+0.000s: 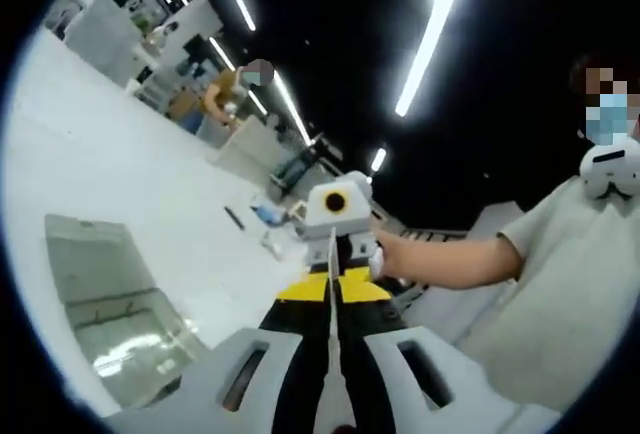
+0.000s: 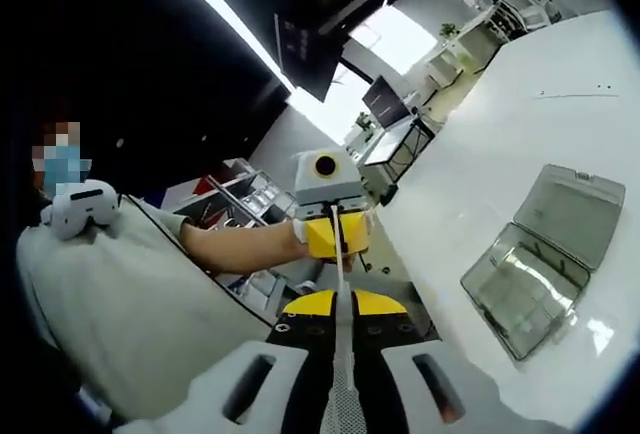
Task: Insert the divider into the dual guide fixture by aligning both edges with the guide slots and pushing it downward to the bottom, including one-sided entry, uneven engagement, binding, and posture correction.
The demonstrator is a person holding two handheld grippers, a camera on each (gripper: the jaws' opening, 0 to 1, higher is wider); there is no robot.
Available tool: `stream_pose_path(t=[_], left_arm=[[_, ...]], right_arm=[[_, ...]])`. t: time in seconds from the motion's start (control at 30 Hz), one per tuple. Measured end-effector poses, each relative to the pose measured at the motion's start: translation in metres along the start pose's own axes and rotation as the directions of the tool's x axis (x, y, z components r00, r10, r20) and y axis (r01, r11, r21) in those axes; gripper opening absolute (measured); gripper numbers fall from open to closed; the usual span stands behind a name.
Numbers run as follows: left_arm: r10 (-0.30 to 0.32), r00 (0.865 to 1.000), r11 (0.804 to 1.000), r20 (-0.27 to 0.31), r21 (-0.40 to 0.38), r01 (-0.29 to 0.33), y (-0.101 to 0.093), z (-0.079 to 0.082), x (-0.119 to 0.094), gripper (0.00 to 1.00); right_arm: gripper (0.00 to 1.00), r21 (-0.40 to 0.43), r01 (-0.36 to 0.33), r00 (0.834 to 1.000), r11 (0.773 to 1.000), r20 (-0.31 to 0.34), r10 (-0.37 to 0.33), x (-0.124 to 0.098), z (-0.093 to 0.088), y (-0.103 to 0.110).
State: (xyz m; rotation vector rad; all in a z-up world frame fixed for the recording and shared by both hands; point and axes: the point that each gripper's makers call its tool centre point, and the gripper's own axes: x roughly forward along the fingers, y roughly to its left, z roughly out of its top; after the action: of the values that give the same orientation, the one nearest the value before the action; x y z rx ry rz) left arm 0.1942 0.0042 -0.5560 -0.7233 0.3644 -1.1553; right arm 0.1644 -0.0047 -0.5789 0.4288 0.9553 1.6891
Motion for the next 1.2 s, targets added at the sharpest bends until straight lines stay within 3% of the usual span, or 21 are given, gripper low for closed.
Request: stream_pose_path(t=[0.6,0.93,1.2], left_arm=[[0.082,0.997,0.997,-0.008,-0.006,-0.082,0.014,-0.001,-0.005,0.03],[0.122,0.992,0.993,-0.039,-0.004,-0.122,0.019,-0.016,-0.008,0.02],[0.145,0.989,0.989,-0.035,-0.018,-0.145,0.024,-0.02,-0.008,0.01]], right_arm=[[0.0,0.058,0.08,0.997,0.995,0.005,-0.081,0.0,0.007,-0.007],[0.0,0.136,0.154,0.987,0.979,0.02,-0.158,-0.004,0.011,-0.019],[0.0,0.114,0.191,0.982,0.975,-0.004,-0.191,-0.004,0.008,-0.022]])
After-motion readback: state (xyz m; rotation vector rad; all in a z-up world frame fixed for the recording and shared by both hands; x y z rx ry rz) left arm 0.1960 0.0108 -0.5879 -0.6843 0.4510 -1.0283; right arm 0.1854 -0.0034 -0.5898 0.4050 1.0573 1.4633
